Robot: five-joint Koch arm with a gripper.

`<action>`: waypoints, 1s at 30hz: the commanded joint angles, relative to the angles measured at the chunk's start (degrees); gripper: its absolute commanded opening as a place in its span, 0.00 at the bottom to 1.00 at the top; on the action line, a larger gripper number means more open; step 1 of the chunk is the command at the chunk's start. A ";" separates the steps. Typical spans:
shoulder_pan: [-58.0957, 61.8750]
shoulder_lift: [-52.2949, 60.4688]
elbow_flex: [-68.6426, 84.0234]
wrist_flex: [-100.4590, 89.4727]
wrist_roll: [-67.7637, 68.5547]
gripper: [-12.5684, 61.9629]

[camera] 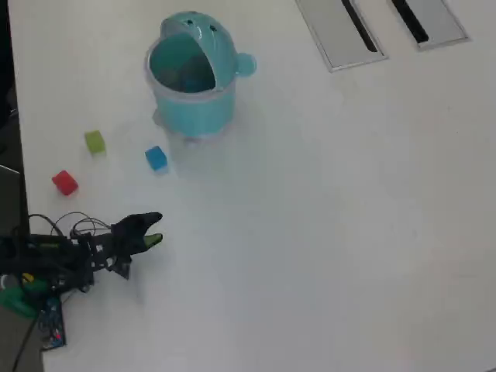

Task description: Grasp RGB lego blocks and put them in the bin one by one.

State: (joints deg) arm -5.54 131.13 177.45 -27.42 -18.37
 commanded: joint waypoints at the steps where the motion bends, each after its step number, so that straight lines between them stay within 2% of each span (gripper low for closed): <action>1: -0.70 3.52 4.22 -11.51 -3.16 0.62; 8: -4.48 3.60 4.13 -24.08 -10.46 0.62; 13: -11.95 3.87 3.96 -31.64 -17.40 0.59; 20: -19.25 3.96 3.16 -33.31 -19.78 0.59; 30: -32.96 4.31 -5.36 -33.05 -33.31 0.59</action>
State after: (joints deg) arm -37.44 131.13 175.78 -53.53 -49.13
